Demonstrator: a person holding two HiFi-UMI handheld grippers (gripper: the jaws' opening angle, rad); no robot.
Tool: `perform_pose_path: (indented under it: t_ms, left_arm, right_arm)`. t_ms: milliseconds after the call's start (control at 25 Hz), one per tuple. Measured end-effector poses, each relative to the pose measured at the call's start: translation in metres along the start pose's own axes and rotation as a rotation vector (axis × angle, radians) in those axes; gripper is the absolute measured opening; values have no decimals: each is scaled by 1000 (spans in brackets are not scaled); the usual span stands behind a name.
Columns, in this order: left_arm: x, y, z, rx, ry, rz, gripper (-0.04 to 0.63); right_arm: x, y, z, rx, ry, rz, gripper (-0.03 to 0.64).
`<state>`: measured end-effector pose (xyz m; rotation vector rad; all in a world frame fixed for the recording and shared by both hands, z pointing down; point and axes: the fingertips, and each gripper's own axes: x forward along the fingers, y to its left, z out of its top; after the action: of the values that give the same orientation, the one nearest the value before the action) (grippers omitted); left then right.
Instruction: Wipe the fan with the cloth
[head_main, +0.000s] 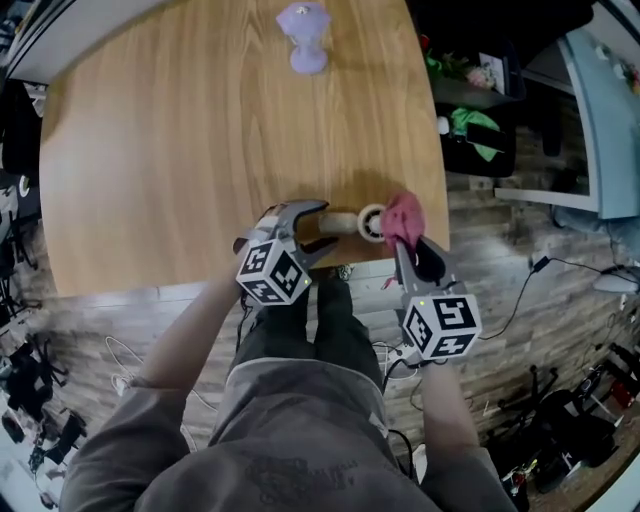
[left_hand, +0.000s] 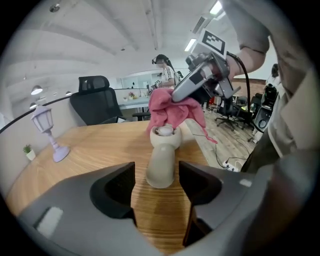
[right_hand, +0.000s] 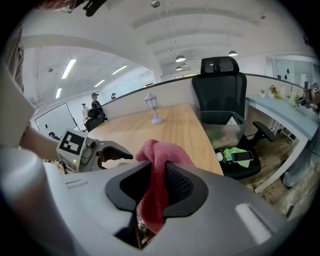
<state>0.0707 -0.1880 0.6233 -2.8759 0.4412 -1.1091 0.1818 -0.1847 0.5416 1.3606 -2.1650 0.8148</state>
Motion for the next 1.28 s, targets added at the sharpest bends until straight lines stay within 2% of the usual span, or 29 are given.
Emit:
perform_pose_path:
  t_ms: [280, 560, 800, 1000, 1160, 1280]
  left_arm:
    - [12, -7, -6, -20, 1, -8, 202]
    - [13, -7, -6, 5, -14, -10, 197]
    - [8, -11, -7, 5, -16, -10, 196]
    - [10, -10, -6, 6, -17, -13, 196]
    - [10, -10, -7, 3, -13, -18, 196]
    - [11, -9, -7, 4, -12, -15, 196]
  right_arm:
    - [15, -7, -21, 6, 39, -41, 84]
    - [38, -1, -20, -24, 53, -47, 84]
    - [56, 42, -16, -89, 68, 27, 84]
    - [70, 72, -15, -104, 75, 89, 84]
    - [79, 104, -36, -110, 179, 217, 84]
    - [75, 101, -48, -146, 232, 237, 84]
